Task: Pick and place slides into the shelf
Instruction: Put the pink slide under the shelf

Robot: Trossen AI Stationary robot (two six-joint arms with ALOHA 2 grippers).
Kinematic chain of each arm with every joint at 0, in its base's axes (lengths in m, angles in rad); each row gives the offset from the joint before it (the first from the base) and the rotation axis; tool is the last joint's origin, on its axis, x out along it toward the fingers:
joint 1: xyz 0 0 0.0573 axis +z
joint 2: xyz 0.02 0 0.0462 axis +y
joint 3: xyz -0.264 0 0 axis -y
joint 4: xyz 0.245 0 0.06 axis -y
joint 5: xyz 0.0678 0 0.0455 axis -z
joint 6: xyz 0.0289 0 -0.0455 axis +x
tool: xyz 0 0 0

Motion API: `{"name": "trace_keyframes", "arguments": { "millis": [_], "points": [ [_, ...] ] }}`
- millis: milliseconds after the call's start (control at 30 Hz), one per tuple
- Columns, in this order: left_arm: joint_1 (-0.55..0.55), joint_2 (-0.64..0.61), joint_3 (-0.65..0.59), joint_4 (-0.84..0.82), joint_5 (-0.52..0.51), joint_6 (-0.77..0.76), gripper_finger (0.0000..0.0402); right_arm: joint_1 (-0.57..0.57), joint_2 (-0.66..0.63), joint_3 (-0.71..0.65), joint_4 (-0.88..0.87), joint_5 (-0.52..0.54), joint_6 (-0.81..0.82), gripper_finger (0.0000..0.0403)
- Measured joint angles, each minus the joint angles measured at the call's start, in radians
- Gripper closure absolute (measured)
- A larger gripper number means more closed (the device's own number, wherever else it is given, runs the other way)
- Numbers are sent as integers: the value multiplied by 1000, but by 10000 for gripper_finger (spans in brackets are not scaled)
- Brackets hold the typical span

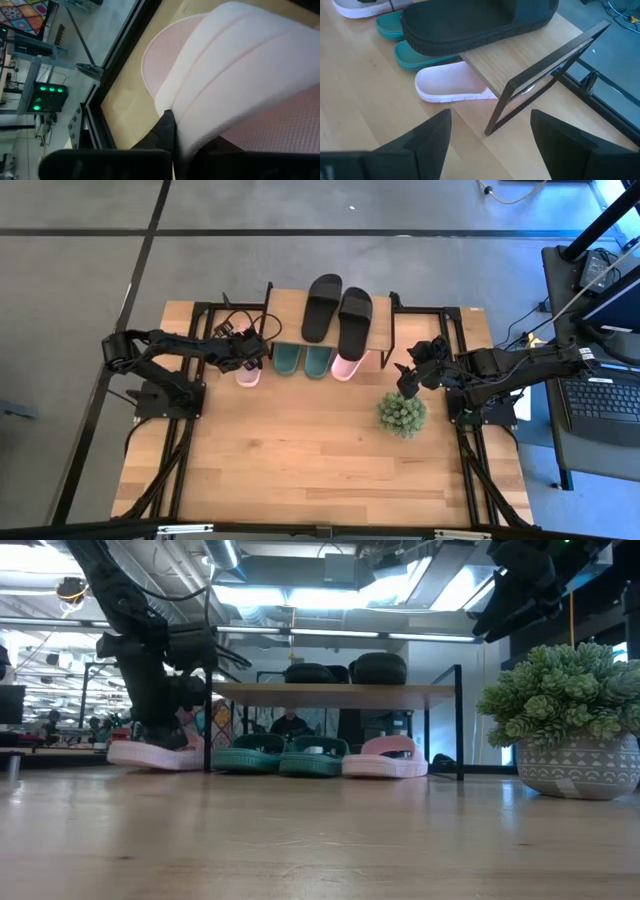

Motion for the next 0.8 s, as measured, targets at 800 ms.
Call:
{"name": "trace_keyframes", "arguments": {
  "millis": [800],
  "points": [
    [-83,-410,-2,-281,-116,-128,399,0,0,0,-1,0,-23,130]
  ]
}}
